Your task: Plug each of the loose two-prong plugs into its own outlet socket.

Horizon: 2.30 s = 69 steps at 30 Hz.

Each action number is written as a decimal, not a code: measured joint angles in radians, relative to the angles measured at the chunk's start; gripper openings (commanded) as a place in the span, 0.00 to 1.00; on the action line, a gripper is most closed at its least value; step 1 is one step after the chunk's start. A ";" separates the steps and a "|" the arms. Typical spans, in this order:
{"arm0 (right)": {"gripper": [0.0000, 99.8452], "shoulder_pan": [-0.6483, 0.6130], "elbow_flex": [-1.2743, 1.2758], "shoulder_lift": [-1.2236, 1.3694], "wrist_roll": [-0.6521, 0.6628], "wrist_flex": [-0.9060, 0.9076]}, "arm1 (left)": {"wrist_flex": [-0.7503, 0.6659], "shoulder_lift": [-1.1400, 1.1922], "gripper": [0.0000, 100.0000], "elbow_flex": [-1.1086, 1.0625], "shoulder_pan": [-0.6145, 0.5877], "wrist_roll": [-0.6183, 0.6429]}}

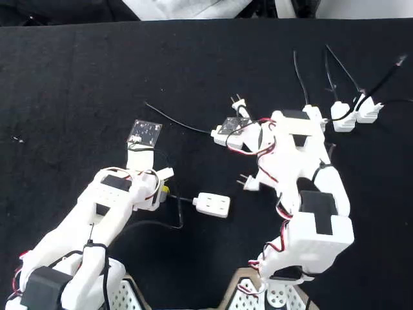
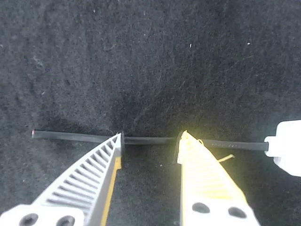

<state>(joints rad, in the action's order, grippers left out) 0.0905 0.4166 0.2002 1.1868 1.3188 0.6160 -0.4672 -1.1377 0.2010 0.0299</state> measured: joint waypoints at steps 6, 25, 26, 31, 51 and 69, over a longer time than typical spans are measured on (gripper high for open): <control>0.02 0.002 0.000 0.000 0.021 0.003 | 0.000 0.000 0.20 0.000 0.000 0.000; 0.17 0.029 0.161 -0.123 0.025 -0.170 | 0.000 0.000 0.20 0.000 0.000 0.000; 0.17 0.029 0.163 -0.123 0.011 -0.190 | 0.000 0.000 0.20 0.000 0.000 0.000; 0.17 0.029 0.164 -0.123 -0.012 -0.233 | 0.000 0.000 0.20 0.000 0.000 0.000; 0.12 0.008 0.176 -0.238 0.012 -0.078 | 0.000 0.000 0.20 0.000 0.000 0.000; 0.24 0.005 0.252 -0.250 0.100 -0.192 | 0.000 0.000 0.20 0.000 0.000 0.000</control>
<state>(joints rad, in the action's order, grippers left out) 0.0951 0.6682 -0.0499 1.2866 1.1270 0.6160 -0.4672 -1.1377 0.2010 0.0299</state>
